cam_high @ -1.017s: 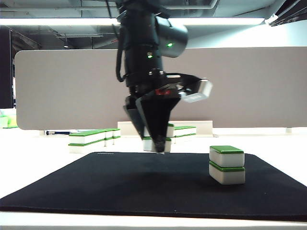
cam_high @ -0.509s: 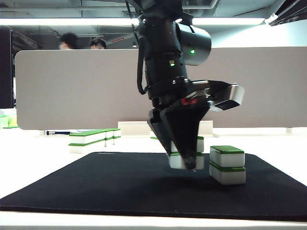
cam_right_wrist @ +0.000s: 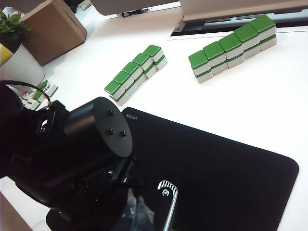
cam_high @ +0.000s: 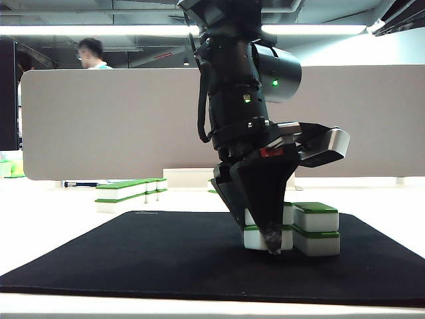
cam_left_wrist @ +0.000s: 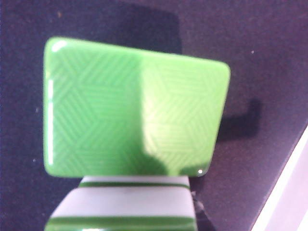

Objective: Take a mahjong tile from the mahjong wall and then place it on the table close to you.

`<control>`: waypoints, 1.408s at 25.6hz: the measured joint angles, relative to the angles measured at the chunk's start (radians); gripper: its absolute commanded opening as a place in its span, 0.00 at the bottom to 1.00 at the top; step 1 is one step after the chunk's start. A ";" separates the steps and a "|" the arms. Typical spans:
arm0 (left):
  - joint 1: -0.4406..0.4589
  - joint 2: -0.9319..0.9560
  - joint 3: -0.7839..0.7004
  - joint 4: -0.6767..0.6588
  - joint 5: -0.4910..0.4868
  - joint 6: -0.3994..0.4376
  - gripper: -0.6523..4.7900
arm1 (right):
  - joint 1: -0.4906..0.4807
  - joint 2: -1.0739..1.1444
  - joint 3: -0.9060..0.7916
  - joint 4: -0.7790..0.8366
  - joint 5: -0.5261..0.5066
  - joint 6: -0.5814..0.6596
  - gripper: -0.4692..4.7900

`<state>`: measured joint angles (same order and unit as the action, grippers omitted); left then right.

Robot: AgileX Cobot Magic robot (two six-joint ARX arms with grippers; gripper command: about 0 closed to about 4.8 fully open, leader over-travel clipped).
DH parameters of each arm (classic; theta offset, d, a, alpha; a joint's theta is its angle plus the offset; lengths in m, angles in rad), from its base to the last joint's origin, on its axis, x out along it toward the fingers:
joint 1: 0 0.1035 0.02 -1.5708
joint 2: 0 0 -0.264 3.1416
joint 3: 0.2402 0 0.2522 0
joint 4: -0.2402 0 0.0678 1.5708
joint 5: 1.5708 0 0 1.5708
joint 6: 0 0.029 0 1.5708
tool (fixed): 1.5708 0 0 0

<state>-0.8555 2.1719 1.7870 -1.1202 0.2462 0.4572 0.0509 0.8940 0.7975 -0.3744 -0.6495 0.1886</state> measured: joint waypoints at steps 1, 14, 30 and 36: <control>0.000 0.000 0.001 -0.002 0.000 0.000 0.39 | 0.000 0.000 0.000 0.000 0.000 0.000 0.09; 0.000 0.002 0.003 -0.014 -0.004 -0.008 0.73 | 0.000 0.000 0.000 0.000 0.000 0.000 0.09; -0.006 -0.013 -0.004 -0.114 -0.025 -0.028 0.86 | 0.000 0.000 0.000 0.000 0.000 0.000 0.09; -0.005 -0.072 -0.003 -0.127 -0.092 -0.028 0.86 | 0.000 0.000 0.000 0.000 0.000 0.000 0.09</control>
<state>-0.8608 2.0995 1.7836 -1.2469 0.1547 0.4290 0.0505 0.8944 0.7975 -0.3744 -0.6498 0.1886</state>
